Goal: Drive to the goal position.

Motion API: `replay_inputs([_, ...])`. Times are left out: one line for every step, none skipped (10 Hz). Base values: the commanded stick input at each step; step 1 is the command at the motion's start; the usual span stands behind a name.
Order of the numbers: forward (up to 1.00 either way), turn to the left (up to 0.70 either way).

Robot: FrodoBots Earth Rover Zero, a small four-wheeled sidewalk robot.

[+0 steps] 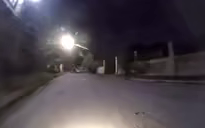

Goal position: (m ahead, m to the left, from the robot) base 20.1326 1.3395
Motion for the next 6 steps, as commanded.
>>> replay_inputs([0.7,0.0])
replay_inputs([0.7,0.0])
replay_inputs([0.7,0.0])
replay_inputs([0.7,0.0])
replay_inputs([0.7,0.0])
replay_inputs([0.7,0.29])
